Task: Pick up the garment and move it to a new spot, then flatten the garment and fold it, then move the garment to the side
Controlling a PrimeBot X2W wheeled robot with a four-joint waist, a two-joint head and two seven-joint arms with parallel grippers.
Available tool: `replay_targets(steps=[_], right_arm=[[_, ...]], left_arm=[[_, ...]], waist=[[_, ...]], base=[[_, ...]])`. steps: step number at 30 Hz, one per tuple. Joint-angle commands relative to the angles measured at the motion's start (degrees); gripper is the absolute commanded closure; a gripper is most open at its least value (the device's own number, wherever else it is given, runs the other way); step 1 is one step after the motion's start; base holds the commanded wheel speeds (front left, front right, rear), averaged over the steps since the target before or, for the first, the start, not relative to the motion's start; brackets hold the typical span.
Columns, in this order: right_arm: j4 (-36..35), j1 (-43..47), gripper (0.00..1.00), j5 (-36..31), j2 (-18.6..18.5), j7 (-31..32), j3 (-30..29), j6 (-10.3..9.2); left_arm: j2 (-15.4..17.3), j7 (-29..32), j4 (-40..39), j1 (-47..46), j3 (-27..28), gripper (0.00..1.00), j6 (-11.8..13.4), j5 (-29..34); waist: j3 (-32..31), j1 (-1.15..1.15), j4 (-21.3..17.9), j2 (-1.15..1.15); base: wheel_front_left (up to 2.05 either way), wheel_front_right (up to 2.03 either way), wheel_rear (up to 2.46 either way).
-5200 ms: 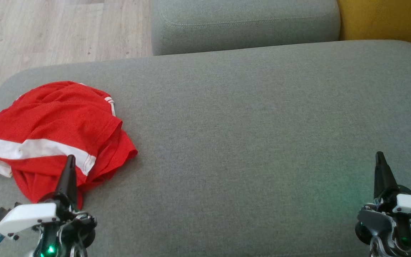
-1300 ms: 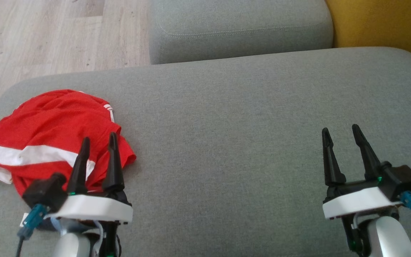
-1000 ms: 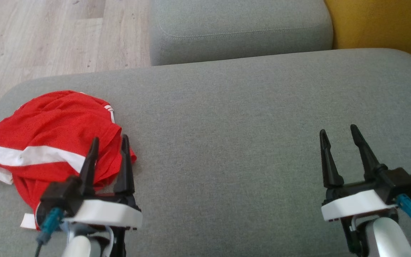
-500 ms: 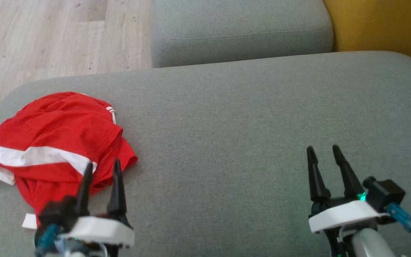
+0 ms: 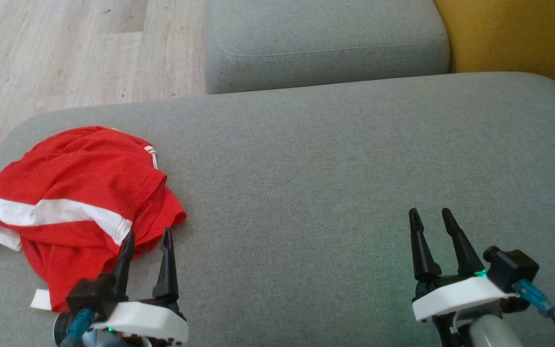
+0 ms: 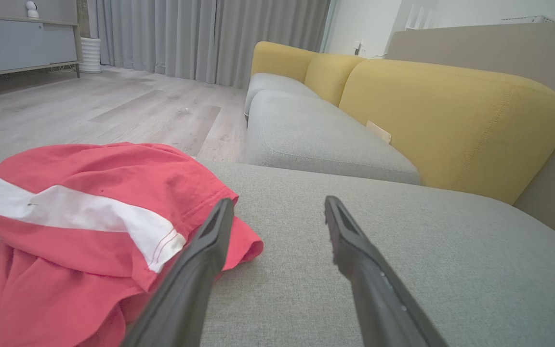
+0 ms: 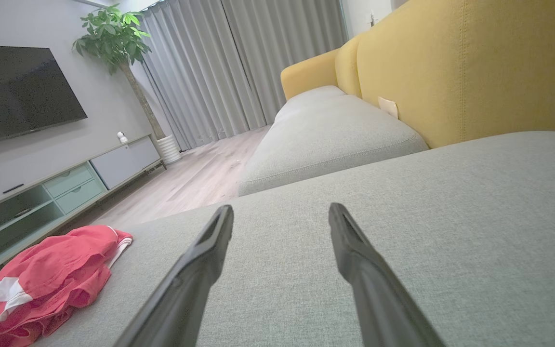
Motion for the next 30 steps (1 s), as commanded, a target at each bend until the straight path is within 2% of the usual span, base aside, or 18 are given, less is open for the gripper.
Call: replay_targets(steps=[1,15,30], right_arm=[[-1.56,-3.29,0.0,0.28,-0.45,-0.68,1.47,-0.04],[-1.42,-3.18,0.0,0.63,-0.45,-0.68,1.72,-0.04],[-0.74,-2.3,0.0,1.17,-0.45,-0.68,5.02,-0.04]], left_arm=[[-0.13,-0.71,-1.82,-3.13,1.5,0.0,0.39,0.53],[-0.13,-0.71,-2.09,-3.25,1.56,0.0,0.75,0.46],[-0.14,-0.71,-2.76,-2.83,4.27,0.0,1.2,2.01]], waist=[[-0.01,0.0,0.03,0.0],[-0.15,0.0,1.27,0.0],[-1.08,0.0,10.76,0.0]], base=[[0.0,0.0,0.0],[0.0,0.0,0.0],[0.0,0.0,0.0]])
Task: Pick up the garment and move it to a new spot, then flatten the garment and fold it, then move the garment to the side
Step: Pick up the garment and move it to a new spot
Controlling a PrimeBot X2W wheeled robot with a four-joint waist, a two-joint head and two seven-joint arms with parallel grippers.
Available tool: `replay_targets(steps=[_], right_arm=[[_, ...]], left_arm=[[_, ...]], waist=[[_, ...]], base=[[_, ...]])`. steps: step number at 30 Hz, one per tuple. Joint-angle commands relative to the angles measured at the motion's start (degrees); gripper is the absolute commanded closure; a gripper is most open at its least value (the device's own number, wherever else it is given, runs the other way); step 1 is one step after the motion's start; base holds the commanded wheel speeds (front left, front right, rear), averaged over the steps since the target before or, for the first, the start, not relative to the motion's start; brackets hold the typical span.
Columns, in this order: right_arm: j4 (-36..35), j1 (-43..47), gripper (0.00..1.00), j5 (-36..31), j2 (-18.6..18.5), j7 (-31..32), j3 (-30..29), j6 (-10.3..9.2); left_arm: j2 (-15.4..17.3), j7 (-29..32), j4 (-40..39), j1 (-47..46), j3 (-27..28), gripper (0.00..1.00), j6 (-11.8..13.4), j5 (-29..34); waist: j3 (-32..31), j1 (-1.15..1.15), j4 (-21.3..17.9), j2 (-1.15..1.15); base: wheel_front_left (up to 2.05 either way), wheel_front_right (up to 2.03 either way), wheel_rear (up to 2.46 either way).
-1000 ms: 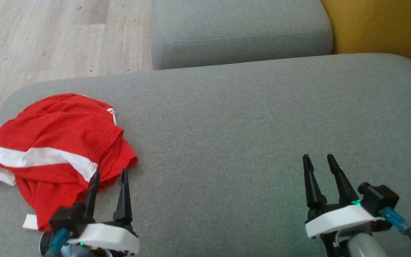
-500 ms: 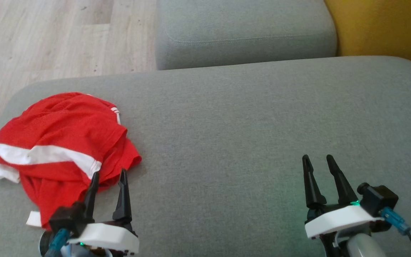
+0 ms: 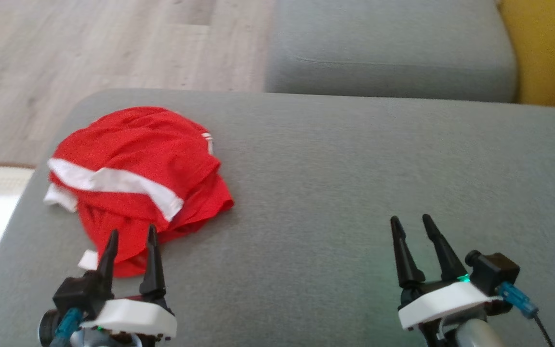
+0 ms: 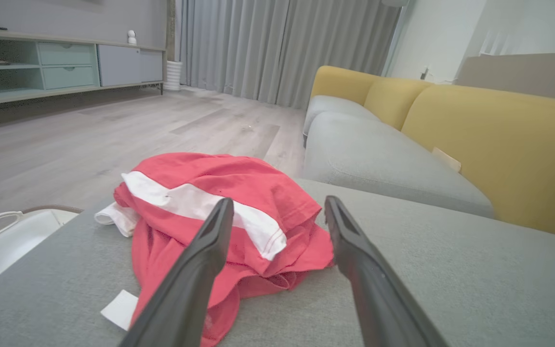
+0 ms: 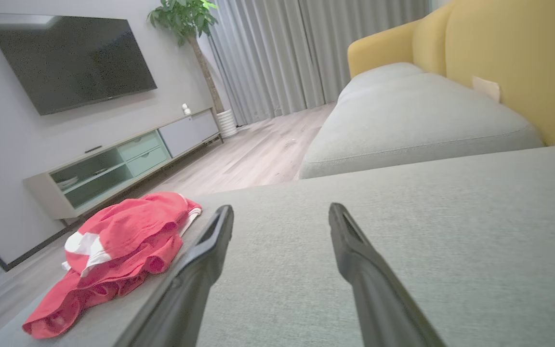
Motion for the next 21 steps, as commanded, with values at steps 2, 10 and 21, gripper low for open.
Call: replay_targets(steps=[2,10,21], right_arm=[[-1.59,-2.22,0.0,0.65,-0.38,-0.63,2.04,-0.04],[-1.21,-1.65,0.0,2.21,-0.38,-0.63,4.1,-0.04],[-1.07,-1.21,0.0,3.38,-0.38,-0.63,5.17,-0.04]], left_arm=[[-0.14,-0.71,-2.12,-2.66,2.55,0.0,0.1,0.81],[-0.14,-0.71,-2.29,-2.06,4.49,0.0,-0.52,2.25],[-0.14,-0.71,-2.44,-1.66,5.78,0.0,-1.89,3.67]], waist=[[-0.5,0.0,2.87,0.0],[-1.32,0.0,8.67,0.0],[-1.37,0.0,12.62,0.0]], base=[[0.0,0.0,0.0],[0.0,0.0,0.0],[0.0,0.0,0.0]])
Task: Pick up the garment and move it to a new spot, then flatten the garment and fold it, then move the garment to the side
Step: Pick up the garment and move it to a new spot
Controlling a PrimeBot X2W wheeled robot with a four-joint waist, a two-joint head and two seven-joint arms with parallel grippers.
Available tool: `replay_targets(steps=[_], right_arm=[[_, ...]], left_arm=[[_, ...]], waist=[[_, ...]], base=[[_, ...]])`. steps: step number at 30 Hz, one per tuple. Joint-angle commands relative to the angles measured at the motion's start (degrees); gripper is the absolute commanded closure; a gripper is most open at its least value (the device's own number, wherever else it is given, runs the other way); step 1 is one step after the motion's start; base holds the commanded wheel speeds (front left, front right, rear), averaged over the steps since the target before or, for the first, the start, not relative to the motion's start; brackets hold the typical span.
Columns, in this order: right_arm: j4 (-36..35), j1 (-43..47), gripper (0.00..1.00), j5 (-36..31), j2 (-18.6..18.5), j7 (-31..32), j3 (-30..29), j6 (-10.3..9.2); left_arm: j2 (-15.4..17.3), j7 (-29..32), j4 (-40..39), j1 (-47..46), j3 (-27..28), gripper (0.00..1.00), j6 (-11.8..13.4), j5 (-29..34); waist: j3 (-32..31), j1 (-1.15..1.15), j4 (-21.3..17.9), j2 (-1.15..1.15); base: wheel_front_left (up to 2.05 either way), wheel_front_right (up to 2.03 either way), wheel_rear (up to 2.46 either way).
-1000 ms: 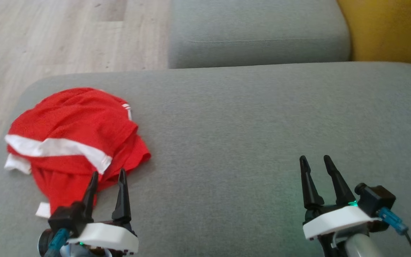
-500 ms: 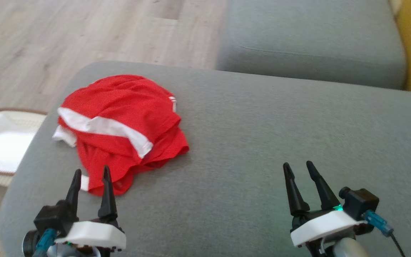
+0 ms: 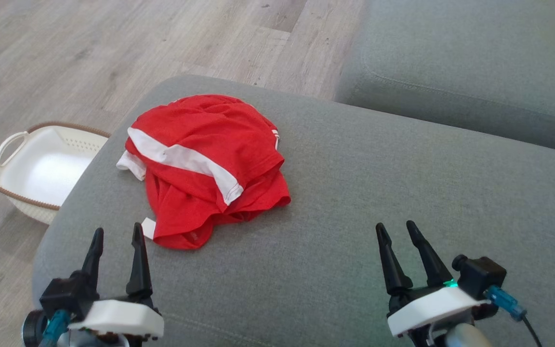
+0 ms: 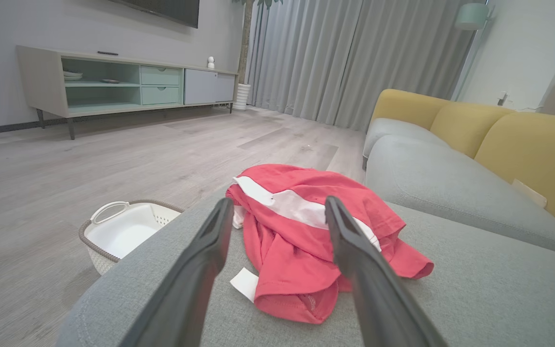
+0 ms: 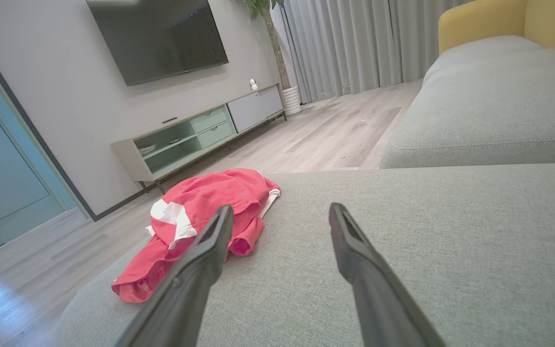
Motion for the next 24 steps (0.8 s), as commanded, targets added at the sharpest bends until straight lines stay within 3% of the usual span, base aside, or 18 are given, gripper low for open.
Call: replay_targets(steps=[1,7,11,18,24], right_arm=[[-1.61,-1.4,0.0,0.24,-0.38,-0.63,1.25,-0.04],[-1.79,-1.77,0.0,0.0,-0.38,-0.63,1.31,-0.04],[-2.15,-2.43,0.0,-1.1,-0.38,-0.63,0.04,-0.04],[-2.81,-5.62,0.0,-4.45,-0.38,-0.63,-2.45,-0.04],[-3.05,-7.38,0.0,-5.3,-0.38,-0.63,-3.16,-0.04]], left_arm=[[-0.13,-0.71,-2.24,-1.93,2.16,0.0,-0.38,0.57],[-0.13,-0.71,-2.32,-2.75,2.94,0.0,-0.89,1.24],[-0.13,-0.71,-0.59,-4.94,2.15,0.0,-3.23,2.66],[1.0,-0.71,11.72,-16.85,-2.08,0.0,-6.94,6.18],[1.93,0.34,20.58,-26.25,-4.43,0.0,-8.12,7.43]], waist=[[0.17,0.0,-0.02,0.0],[1.72,0.0,-1.23,0.0],[4.62,0.0,-2.81,0.0],[13.06,0.0,-6.22,0.0],[16.87,0.0,-7.88,0.0]], base=[[0.0,0.0,0.0],[0.0,0.0,0.0],[0.0,0.0,0.0],[0.0,0.0,0.0],[0.0,0.0,0.0]])
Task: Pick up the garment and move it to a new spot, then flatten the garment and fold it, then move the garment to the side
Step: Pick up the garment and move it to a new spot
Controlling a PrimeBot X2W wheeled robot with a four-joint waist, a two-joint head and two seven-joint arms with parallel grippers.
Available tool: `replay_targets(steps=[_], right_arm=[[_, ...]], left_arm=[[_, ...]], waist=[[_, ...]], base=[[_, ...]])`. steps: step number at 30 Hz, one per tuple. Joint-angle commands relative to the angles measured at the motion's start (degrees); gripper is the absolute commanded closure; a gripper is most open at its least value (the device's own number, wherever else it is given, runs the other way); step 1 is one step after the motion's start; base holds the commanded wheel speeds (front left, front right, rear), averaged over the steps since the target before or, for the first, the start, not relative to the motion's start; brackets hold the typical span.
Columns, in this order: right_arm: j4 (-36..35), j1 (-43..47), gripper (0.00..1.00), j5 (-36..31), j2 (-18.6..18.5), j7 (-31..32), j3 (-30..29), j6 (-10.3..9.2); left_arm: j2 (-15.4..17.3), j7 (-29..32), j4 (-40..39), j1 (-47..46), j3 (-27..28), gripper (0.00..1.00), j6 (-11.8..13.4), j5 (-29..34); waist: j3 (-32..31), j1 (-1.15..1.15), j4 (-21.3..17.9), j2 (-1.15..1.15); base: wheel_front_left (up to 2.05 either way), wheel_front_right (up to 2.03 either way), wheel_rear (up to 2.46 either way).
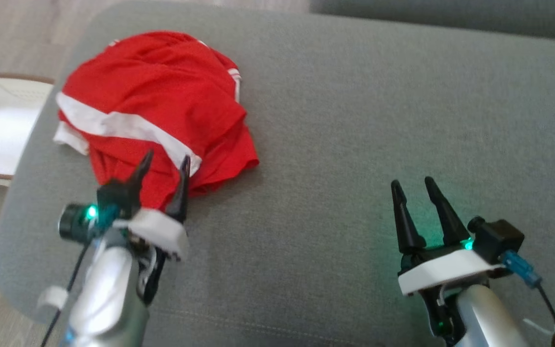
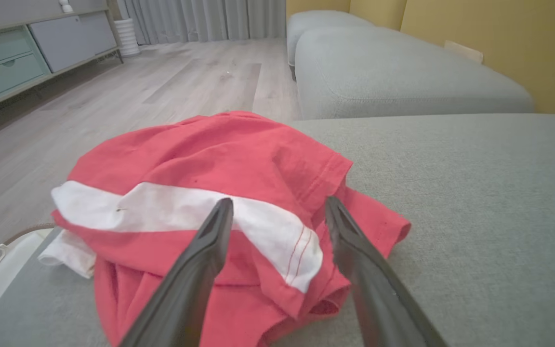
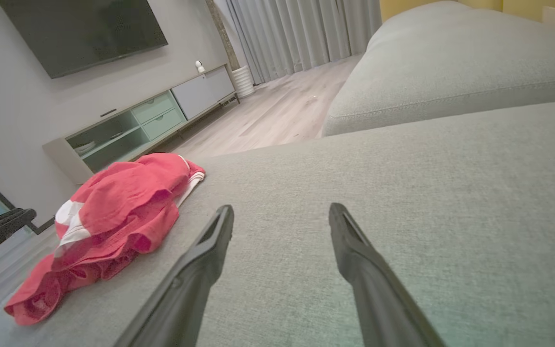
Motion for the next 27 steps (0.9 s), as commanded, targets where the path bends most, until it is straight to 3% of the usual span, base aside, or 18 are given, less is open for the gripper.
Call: replay_targets(steps=[1,15,16,18,23,27], right_arm=[[-1.88,-1.84,0.0,-0.28,-0.27,-0.63,1.07,-0.04],[-2.49,-3.66,0.0,-0.5,-0.27,-0.63,0.88,-0.04],[-2.5,-3.66,0.0,-0.53,-0.27,-0.63,0.8,-0.04],[-2.52,-3.62,0.0,-0.6,-0.27,-0.63,0.63,-0.04],[-2.24,-3.57,0.0,-0.57,-0.27,-0.63,0.55,-0.04],[-1.69,-3.41,0.0,-0.18,-0.27,-0.63,1.06,-0.04]], left_arm=[[1.57,-0.01,-0.54,-3.61,1.61,0.0,-0.3,0.15],[4.02,0.19,15.75,-16.27,2.12,0.0,2.38,0.9],[4.01,0.13,16.51,-16.63,2.17,0.51,2.45,0.74],[4.1,0.01,18.07,-17.24,2.44,1.0,3.0,0.47],[4.28,-0.59,20.4,-18.51,2.98,1.0,3.44,-0.47],[4.29,-1.14,17.22,-18.65,3.37,1.0,3.48,-1.12]], waist=[[2.39,-0.01,-1.82,0.0],[5.97,-0.01,-4.9,0.0],[6.03,-0.01,-4.89,0.0],[6.09,-0.01,-4.81,0.0],[5.67,-0.01,-4.6,0.0],[4.26,-0.01,-4.62,0.0]], base=[[0.0,0.0,0.0],[0.0,0.0,0.0],[0.0,0.0,0.0],[0.0,0.0,0.0],[0.0,0.0,0.0],[0.0,0.0,0.0]])
